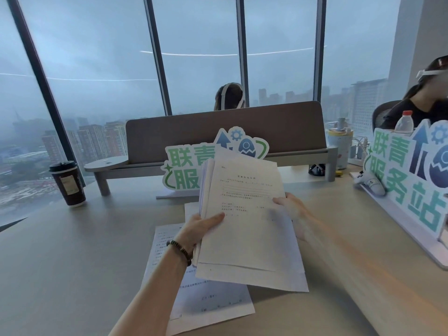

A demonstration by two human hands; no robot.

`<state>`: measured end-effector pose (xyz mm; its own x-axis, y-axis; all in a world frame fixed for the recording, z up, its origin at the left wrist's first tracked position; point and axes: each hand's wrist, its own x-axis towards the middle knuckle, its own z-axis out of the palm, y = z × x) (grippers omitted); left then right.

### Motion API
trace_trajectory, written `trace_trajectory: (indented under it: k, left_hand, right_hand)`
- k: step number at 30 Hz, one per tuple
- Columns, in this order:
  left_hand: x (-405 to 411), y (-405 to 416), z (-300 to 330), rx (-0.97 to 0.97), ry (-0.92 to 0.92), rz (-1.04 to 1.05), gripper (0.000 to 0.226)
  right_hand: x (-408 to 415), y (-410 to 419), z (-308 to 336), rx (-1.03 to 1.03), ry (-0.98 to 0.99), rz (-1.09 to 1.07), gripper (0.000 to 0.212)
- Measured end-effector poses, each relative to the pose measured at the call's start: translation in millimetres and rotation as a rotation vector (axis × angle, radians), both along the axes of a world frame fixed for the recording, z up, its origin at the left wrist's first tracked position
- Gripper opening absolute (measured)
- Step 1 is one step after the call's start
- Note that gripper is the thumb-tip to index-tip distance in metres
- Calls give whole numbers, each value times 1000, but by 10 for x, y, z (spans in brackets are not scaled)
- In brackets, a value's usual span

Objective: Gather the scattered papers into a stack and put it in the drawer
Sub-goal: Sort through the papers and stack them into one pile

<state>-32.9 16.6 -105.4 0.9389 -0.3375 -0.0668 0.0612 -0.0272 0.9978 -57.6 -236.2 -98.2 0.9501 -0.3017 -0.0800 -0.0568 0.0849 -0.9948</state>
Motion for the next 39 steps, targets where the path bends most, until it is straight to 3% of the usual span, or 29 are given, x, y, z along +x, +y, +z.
trace_trajectory:
  k: [8, 17, 23, 30, 36, 39]
  left_hand:
    - [-90, -63, 110, -124, -83, 14, 29]
    - [-197, -188, 200, -190, -372, 185, 15]
    - [-240, -211, 134, -258, -219, 173, 18]
    - [-281, -169, 109, -264, -192, 124, 22]
    - [-310, -177, 118, -284, -176, 131, 10]
    - [-321, -185, 128, -280, -175, 113, 12]
  right_hand:
    - [-239, 113, 264, -140, -333, -93, 53]
    - [-392, 219, 540, -354, -617, -218, 38]
    - [-391, 268, 364, -367, -582, -154, 34]
    - [-369, 268, 310, -357, -539, -172, 37]
    - [-300, 204, 891, -488, -695, -228, 96]
    - [-308, 208, 1246, -846, -751, -321, 104]
